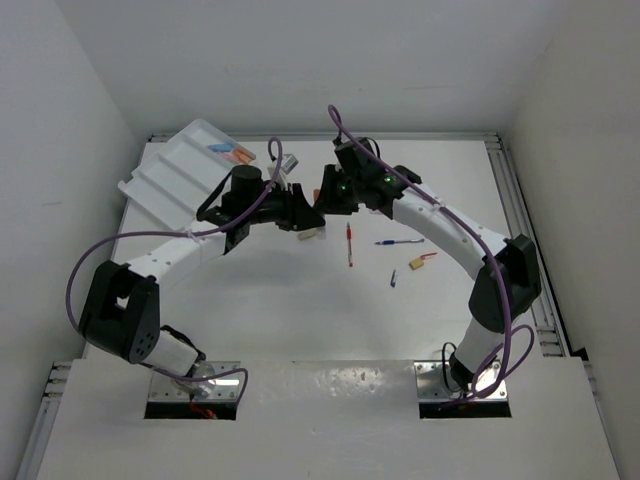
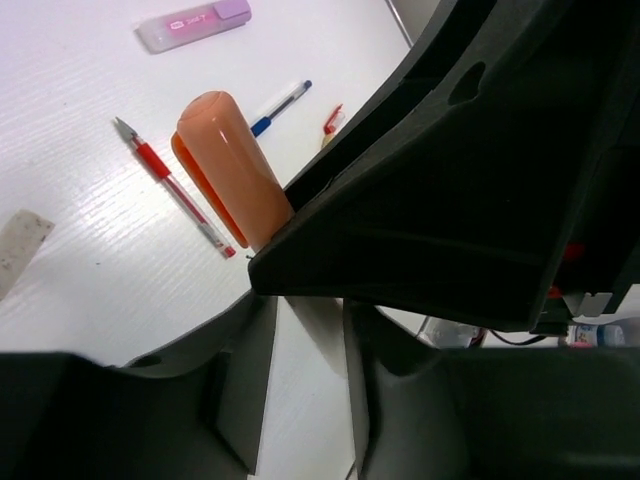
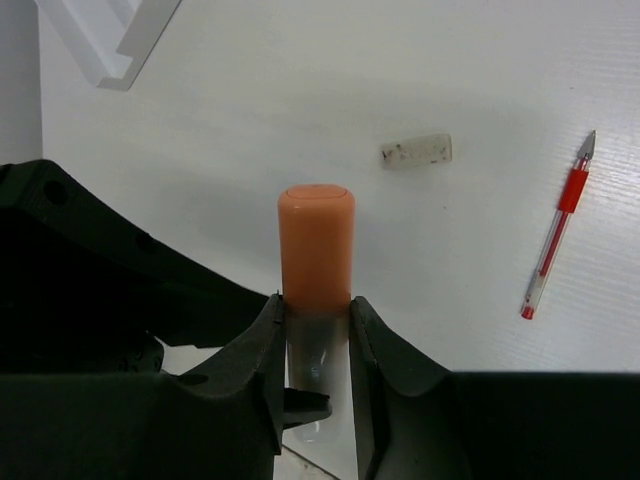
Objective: Sort the stationery into containers
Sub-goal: Place the pen in the storage box.
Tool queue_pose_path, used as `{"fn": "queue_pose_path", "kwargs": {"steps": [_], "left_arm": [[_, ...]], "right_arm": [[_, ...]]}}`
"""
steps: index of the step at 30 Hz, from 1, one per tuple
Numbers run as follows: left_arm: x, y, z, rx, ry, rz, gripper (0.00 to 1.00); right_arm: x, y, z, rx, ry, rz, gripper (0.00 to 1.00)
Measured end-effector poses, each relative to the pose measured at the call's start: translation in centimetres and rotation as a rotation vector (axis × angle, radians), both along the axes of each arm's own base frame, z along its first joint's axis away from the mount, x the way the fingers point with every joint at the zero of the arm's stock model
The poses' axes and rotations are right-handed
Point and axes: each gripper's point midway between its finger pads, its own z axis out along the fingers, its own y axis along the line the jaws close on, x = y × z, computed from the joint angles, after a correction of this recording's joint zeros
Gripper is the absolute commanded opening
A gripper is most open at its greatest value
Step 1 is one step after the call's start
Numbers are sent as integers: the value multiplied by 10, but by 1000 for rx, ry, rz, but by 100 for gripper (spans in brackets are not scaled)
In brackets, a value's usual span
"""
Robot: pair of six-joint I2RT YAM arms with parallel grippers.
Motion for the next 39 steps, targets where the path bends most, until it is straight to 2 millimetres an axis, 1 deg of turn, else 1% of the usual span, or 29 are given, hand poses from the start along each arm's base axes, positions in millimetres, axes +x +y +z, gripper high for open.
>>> {"fn": "queue_pose_path", "kwargs": {"steps": [1, 3, 4, 5, 6, 7, 8, 10, 11, 14, 17, 20, 22, 23, 25, 27, 29, 30, 33, 35, 39], "left_arm": [[0, -1, 0, -4, 4, -2, 29], [0, -1, -1, -8, 13, 0, 22], [1, 0, -2, -5, 19, 7, 15], [2, 0, -4, -3, 23, 12, 12], [3, 1, -5, -1, 25, 13, 5], [3, 1, -5, -1, 25, 13, 2], [3, 1, -5, 0, 25, 14, 0], [5, 4, -6, 2, 27, 23, 0], [6, 7, -8, 4, 34, 29, 0], [13, 24, -12, 8, 47, 82, 0], [28, 55, -13, 8, 52, 171, 0], [51, 95, -7, 6, 40, 289, 0], [64, 120, -5, 12, 46, 364, 0], [78, 142, 2, 12, 39, 425, 0], [103, 174, 14, 12, 34, 511, 0], [131, 204, 23, 7, 21, 588, 0], [155, 235, 26, 8, 14, 668, 0], [165, 250, 24, 15, 15, 708, 0], [188, 280, 12, 25, 39, 784, 1], [201, 293, 0, 29, 62, 814, 3], [221, 307, -26, 54, 97, 841, 6]], "right_arm": [[0, 0, 0, 0, 0, 0, 0], [0, 0, 0, -2, -2, 0, 0], [1, -1, 0, -2, -3, 0, 3], [1, -1, 1, -3, -4, 0, 9], [1, -1, 0, -4, -4, 1, 14], [1, -2, 0, -6, -4, 3, 22], [1, -2, 0, -8, -5, 7, 39], [1, -1, 1, -9, -14, 14, 57], [3, -2, 1, -13, -21, 17, 71], [8, -6, 4, -18, -43, 34, 80], [14, -15, 8, -16, -55, 43, 81], [30, -42, 15, -12, -74, 7, 81], [42, -72, 22, -8, -95, -49, 81], [44, -86, 23, -6, -99, -74, 81], [46, -118, 24, -8, -100, -130, 81], [45, -143, 20, -13, -89, -178, 80], [43, -158, 13, -14, -71, -205, 80], [41, -164, 9, -13, -59, -213, 80], [32, -179, -8, -19, -12, -235, 78], [28, -191, -20, -31, 13, -251, 78], [25, -215, -33, -50, 46, -292, 77]]}}
